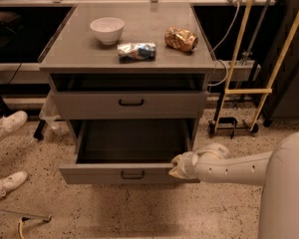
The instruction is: Open middle drawer
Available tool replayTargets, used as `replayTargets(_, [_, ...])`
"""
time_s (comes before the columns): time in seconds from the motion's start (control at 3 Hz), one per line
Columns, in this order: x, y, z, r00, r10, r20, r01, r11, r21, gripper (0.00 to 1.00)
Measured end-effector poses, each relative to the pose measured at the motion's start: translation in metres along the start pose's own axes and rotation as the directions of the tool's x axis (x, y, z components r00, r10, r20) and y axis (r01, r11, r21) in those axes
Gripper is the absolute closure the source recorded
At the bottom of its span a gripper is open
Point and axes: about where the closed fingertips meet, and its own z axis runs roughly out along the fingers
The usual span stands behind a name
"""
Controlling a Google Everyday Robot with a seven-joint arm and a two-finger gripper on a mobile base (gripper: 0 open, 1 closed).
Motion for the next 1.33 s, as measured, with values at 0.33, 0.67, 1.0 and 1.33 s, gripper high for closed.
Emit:
replayTargets(0.33, [0.000,0.009,-0.004,1.000,0.012,0.006,-0.012,0.9998,-0.014,1.00])
replayTargets(0.67, [0.001,0.009,-0.004,1.000,0.012,0.006,-0.012,0.9998,-0.014,1.00])
replayTargets(1.0, [0.012,0.021,-0.010,1.000,0.022,0.004,-0.021,0.9995,-0.023,1.00])
replayTargets(1.33, [0.009,0.020,-0.012,1.000,0.022,0.004,-0.021,0.9995,-0.023,1.00])
